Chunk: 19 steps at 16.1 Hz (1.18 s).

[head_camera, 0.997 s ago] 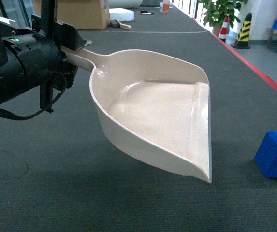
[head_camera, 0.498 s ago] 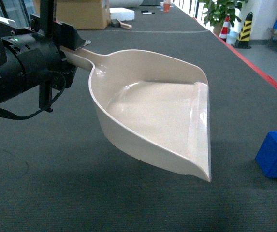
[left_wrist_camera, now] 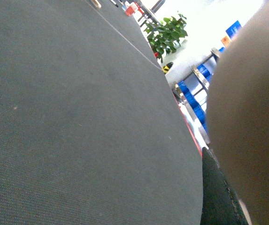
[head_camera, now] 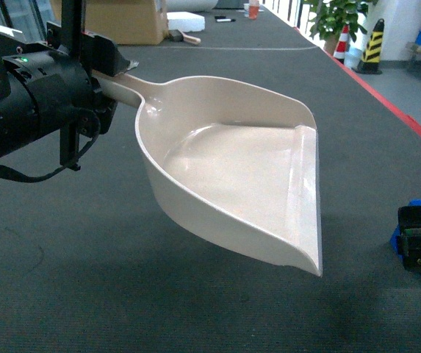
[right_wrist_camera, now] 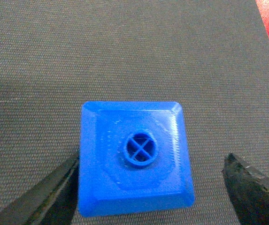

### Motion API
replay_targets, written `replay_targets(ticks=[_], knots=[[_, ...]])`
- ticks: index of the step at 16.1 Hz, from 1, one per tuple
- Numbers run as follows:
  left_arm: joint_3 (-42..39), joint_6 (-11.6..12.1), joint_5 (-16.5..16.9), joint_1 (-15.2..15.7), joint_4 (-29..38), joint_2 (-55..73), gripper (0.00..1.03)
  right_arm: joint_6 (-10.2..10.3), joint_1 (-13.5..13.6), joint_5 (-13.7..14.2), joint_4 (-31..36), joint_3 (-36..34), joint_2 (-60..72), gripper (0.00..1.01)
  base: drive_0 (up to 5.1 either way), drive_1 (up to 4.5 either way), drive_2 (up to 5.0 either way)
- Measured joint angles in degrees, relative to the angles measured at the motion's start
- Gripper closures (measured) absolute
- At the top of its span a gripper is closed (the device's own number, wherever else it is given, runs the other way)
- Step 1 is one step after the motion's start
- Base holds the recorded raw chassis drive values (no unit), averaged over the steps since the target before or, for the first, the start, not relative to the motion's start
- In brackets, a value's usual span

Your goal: Place part in tray to right shelf

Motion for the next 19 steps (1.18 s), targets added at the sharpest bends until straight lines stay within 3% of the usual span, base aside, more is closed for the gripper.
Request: replay_targets(ticks=[1,2,4,6,7,8,10,11,12,16,18,19], knots=[[0.00,0.00,-0.02,0.02,0.02,0.00,0.88,2.34,0.33,0.70,-0.46,0.70,1.31,0.47,0.0,0.00,0.0],[0.00,0.00,-0.04,0.00,0.02,0.00,0.88,2.75,-0.61,0.52,-1.55,-0.55,-2.21,0.54,0.0,0.00,0.0],[0.00,0.00,-0.09,0.02,0.00,0.00,0.88,3.15,-1.57,-0.28,-4.83,-1.27,-9.55,0.54,0.0,0.00,0.0],[0.00,0.00,-0.07,0.02,0.00,0.00,0.88,4.37,-0.44,-1.79,-8.57,0.57,-18.38,0.54,0.0,0.00,0.0],[0.00,0.00,-0.04,0.02,0.02,0.00,0.88,6.21,3.54,-4.48,-10.86,5.03,-24.44,0.54,0.0,0.00,0.0],[0.00,0.00,-0.07,0.02,0.02,0.02,0.88,11.91,14.03,-10.71,-15.26,11.82,-25.99,0.54,0.0,0.00,0.0],[0.00,0.00,-0.04,0.02,0.02,0.02,0.88,15.23,21.62,-13.25,-16.65,15.41,-21.27,0.54,0.0,0.00,0.0],[0.00,0.00,-0.04,0.02,0.00,0.02,0.88,16.44,24.11,-14.49,-16.72,17.42,-17.75,0.54,0.0,0.00,0.0],[0.00,0.00,-0.09,0.02,0.02,0.02,0.88,16.46,25.55,-14.93,-16.33,19.08,-14.27,0.54,0.0,0.00,0.0],[0.00,0.46,-0.02,0.02,-0.15,0.07,0.88,14.86,26.16,-10.93,-14.73,20.44,-9.42,0.20,0.0,0.00,0.0],[0.00,0.55,-0.13,0.02,-0.02,0.09,0.89,14.51,25.73,-10.34,-13.25,20.39,-11.58,0.02,0.0,0.00,0.0],[0.00,0.59,-0.13,0.02,-0.02,0.09,0.89,14.49,25.24,-10.36,-13.07,20.26,-13.40,0.02,0.0,0.00,0.0]])
